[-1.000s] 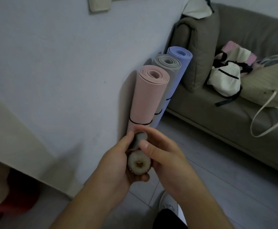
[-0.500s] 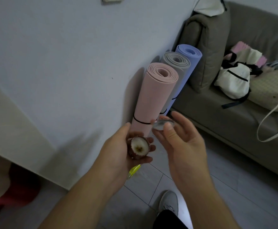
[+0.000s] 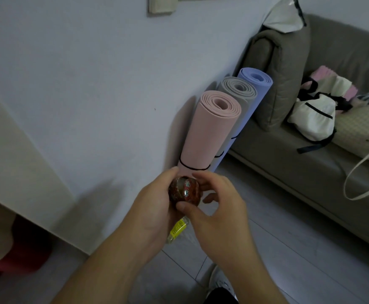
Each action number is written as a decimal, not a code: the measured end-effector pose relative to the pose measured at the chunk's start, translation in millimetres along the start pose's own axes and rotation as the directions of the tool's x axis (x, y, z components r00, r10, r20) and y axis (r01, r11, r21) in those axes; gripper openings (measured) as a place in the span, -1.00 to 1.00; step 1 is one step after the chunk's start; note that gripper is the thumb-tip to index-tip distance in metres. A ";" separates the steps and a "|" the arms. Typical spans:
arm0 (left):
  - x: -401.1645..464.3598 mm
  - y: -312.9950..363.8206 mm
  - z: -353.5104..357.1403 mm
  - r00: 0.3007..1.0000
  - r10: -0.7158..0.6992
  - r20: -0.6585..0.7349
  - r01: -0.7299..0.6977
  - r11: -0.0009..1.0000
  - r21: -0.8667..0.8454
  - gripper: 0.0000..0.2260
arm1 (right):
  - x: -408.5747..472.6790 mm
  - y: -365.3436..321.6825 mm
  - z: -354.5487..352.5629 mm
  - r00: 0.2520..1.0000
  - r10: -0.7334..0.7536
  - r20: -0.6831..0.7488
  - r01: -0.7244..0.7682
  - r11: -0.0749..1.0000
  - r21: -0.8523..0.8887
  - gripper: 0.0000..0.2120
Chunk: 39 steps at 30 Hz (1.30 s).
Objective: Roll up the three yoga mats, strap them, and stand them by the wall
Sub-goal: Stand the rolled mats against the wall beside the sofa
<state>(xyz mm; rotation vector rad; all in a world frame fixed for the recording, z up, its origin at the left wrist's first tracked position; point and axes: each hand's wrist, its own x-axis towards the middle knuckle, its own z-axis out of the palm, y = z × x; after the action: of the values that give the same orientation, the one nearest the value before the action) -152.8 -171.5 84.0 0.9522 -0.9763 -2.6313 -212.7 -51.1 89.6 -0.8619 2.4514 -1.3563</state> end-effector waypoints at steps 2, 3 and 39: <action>0.2 -2.0 0.9 1.000 0.008 0.014 -0.008 0.999 0.033 -0.58 | 0.4 -1.3 -0.5 1.000 -0.019 -0.004 0.019 0.999 -0.035 -0.47; -0.1 -3.2 1.4 1.000 0.011 0.016 -0.012 0.998 0.067 -0.59 | 0.4 -1.8 -0.8 1.000 -0.027 -0.003 0.027 0.999 -0.047 -0.48; -14.7 11.7 -6.0 0.890 0.304 0.339 -0.455 0.605 0.654 -0.56 | 9.8 23.8 -32.3 0.994 -0.093 0.049 0.059 0.877 0.476 -0.72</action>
<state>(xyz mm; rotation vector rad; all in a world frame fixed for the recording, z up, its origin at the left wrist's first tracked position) -138.2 -178.3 95.4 0.4818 -2.0975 -1.9723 -244.2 -24.4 88.7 -0.8631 1.9106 -1.8120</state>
